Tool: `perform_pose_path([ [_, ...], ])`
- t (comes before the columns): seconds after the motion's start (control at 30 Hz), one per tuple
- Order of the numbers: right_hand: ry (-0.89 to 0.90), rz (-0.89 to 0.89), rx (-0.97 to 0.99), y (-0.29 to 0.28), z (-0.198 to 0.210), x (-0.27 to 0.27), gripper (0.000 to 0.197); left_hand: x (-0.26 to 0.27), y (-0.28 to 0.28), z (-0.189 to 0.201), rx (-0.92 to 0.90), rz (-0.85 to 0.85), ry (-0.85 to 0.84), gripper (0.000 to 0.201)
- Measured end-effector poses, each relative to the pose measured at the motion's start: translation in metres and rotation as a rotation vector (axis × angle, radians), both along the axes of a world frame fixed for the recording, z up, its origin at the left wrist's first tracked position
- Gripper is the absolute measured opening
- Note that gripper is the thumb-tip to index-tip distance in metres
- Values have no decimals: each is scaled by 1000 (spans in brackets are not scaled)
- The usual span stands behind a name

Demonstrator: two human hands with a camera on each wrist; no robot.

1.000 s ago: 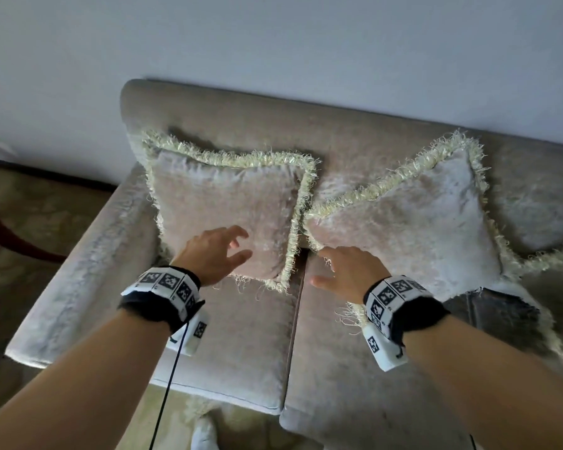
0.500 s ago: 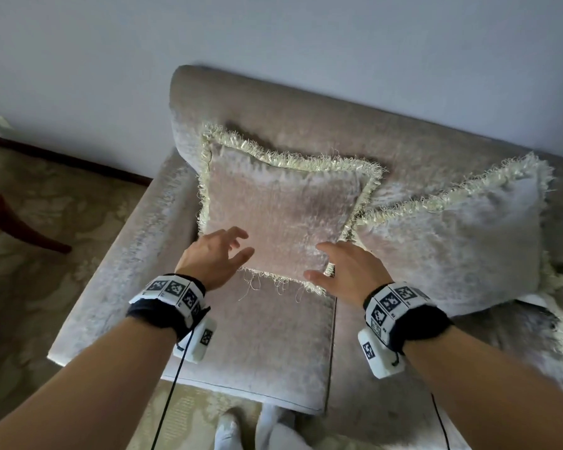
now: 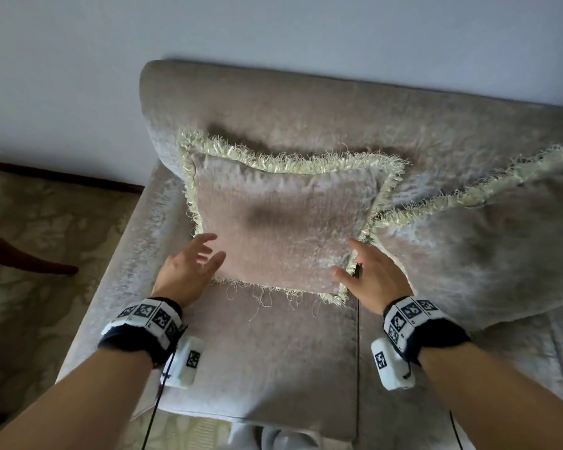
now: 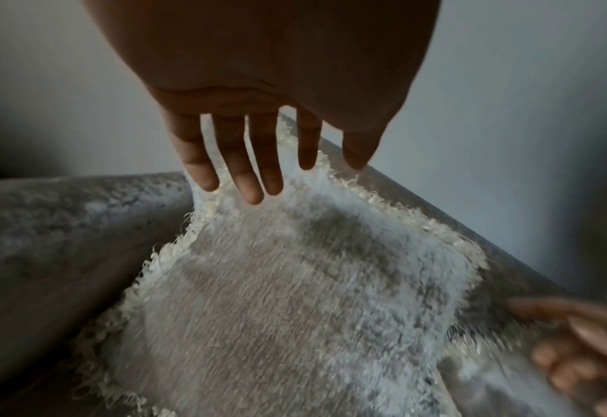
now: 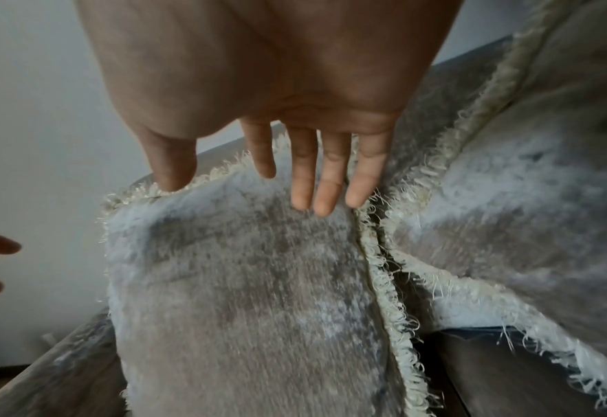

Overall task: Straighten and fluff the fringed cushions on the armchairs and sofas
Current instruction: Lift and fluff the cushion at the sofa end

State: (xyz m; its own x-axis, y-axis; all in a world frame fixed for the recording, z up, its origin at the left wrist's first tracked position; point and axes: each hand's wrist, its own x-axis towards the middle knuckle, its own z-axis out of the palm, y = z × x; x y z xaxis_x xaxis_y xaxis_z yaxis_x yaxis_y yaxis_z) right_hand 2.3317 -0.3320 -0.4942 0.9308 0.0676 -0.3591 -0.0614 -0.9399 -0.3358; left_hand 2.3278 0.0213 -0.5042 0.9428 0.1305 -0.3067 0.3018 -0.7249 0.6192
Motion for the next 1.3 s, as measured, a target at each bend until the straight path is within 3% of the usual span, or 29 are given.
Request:
perform_pose_path([
  [0.2, -100, -87, 62, 13, -26, 29, 93, 18, 15, -35, -161, 248, -167, 46],
  [0.33, -272, -210, 122, 19, -46, 55, 99, 39, 24, -86, -267, 338, -263, 64],
  [0.47, -332, -301, 119, 19, -70, 73, 109, 65, 24, -132, -301, 377, -251, 72],
  [0.7, -598, -4, -132, 54, -58, 141, 115, 100, 17, -177, -392, 395, -294, 100],
  [0.83, -437, 142, -294, 57, -52, 181, 123, 113, 23, -199, -573, 325, -334, 104],
  [0.97, -447, 248, -315, 52, -69, 190, 118, 121, 21, -209, -629, 277, -270, 130],
  [1.03, -458, 267, -325, 51, -79, 188, 117, 122, 17, -217, -611, 258, -216, 127],
  [1.2, -493, 289, -306, 55, -97, 180, 97, 123, 8, -224, -561, 327, -227, 85],
  [1.3, -540, 277, -234, 57, -93, 180, 85, 119, 9, -209, -532, 344, -279, 82],
])
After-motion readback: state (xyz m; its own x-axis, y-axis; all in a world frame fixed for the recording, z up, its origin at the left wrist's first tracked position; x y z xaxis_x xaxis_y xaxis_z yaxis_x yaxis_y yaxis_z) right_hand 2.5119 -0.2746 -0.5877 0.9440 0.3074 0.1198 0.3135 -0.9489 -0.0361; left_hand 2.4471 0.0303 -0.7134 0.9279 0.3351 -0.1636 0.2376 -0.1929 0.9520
